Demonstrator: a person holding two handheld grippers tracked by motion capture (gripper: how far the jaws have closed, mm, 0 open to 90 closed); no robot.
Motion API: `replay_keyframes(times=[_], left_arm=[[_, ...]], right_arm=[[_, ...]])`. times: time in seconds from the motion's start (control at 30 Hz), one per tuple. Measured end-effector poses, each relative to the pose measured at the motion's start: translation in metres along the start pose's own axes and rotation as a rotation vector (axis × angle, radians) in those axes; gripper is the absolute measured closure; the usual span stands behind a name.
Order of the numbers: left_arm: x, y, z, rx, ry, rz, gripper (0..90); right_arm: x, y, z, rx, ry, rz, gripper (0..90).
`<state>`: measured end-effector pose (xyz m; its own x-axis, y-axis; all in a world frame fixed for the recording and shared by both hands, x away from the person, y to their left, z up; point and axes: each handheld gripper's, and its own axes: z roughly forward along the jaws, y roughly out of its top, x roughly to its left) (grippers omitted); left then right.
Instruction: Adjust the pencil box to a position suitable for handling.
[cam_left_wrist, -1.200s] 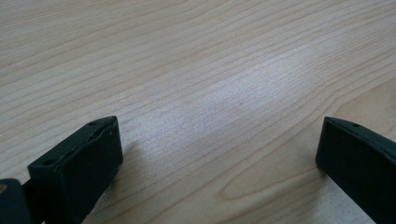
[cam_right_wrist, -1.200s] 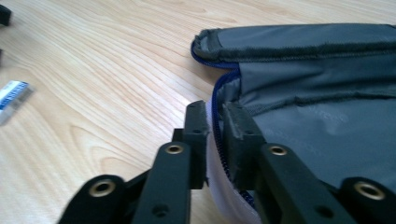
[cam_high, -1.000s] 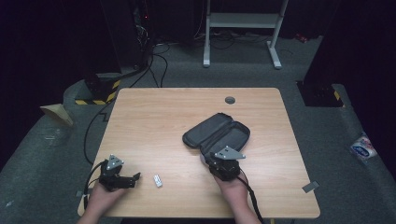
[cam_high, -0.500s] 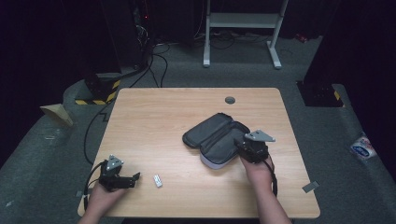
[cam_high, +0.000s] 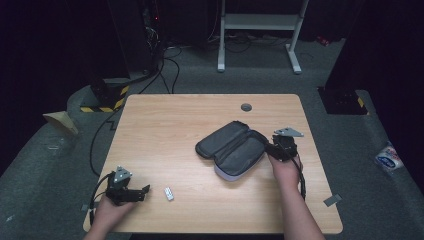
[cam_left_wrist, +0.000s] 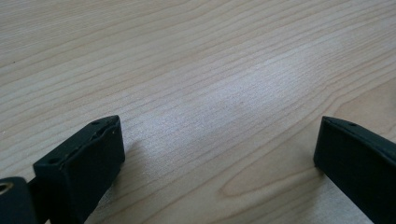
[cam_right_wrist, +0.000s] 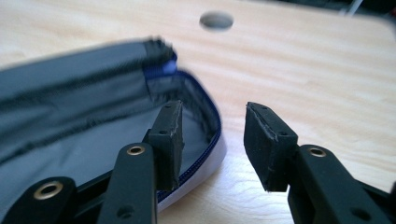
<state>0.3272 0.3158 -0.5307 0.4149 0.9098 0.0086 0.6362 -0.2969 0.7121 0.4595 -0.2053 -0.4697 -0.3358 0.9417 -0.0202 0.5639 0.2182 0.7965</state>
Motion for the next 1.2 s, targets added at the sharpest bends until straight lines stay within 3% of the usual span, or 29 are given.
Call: replay_keyframes(times=[0.23, 0.47, 0.7, 0.83, 0.9, 1.07, 1.2], left_arm=[[0.000, -0.001, 0.000, -0.003, -0.001, -0.002, 2.6], [0.000, -0.001, -0.002, -0.007, -0.001, -0.007, 4.2], [0.002, -0.002, -0.004, -0.020, 0.009, -0.009, 11.3], [0.001, -0.002, -0.006, -0.020, 0.001, -0.026, 16.6], [0.002, -0.001, -0.007, -0.039, -0.032, -0.054, 22.8], [-0.004, 0.005, -0.010, -0.074, -0.028, -0.028, 28.5], [-0.011, 0.012, -0.013, -0.111, -0.036, -0.034, 31.2]], right_arm=[[0.001, 0.000, 0.020, 0.047, 0.000, 0.019, 66.6], [0.000, -0.001, 0.017, 0.054, -0.014, 0.005, 85.0], [0.009, -0.015, 0.005, 0.044, 0.010, -0.006, 85.4], [0.017, -0.025, -0.003, 0.022, 0.019, 0.015, 84.8], [0.030, -0.036, -0.011, -0.006, 0.036, 0.018, 83.4], [0.045, -0.048, -0.024, -0.044, 0.072, 0.024, 80.7], [0.053, -0.053, -0.032, -0.069, 0.094, 0.016, 79.4]])
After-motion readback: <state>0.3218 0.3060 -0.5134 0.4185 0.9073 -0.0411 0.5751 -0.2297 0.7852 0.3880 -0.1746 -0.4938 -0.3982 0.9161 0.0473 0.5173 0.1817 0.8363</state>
